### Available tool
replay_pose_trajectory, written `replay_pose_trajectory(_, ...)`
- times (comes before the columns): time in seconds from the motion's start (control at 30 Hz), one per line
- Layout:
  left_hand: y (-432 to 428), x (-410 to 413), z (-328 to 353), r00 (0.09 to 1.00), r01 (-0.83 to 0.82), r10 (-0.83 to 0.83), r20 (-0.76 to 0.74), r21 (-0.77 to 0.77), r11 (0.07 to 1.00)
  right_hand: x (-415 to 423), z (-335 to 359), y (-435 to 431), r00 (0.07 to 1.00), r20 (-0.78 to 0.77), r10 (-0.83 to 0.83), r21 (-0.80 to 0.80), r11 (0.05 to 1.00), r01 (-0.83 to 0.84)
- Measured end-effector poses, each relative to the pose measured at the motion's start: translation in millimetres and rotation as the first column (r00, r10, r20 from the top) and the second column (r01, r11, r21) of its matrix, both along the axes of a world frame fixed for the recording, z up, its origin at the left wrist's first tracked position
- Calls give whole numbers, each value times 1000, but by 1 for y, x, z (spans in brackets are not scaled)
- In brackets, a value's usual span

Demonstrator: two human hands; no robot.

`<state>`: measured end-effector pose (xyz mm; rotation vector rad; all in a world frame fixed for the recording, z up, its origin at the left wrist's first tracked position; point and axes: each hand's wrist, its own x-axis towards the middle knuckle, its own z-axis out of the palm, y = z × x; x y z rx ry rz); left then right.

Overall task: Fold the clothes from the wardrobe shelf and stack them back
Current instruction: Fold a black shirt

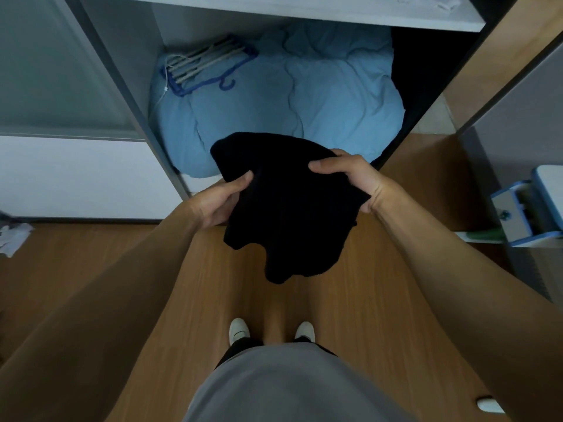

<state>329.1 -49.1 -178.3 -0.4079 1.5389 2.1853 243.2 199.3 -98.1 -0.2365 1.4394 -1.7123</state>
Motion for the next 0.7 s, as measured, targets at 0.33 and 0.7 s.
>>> replay_pose_trajectory(0.33,20,-5,12,956,-276,262,130,104,955,-7,-36,44,834,395,-385,-201,850,487)
replay_pose_trajectory(0.7,22,-8,24,895,-443,418,159,193,875,27,-73,31,928,323,-184,-99,969,227)
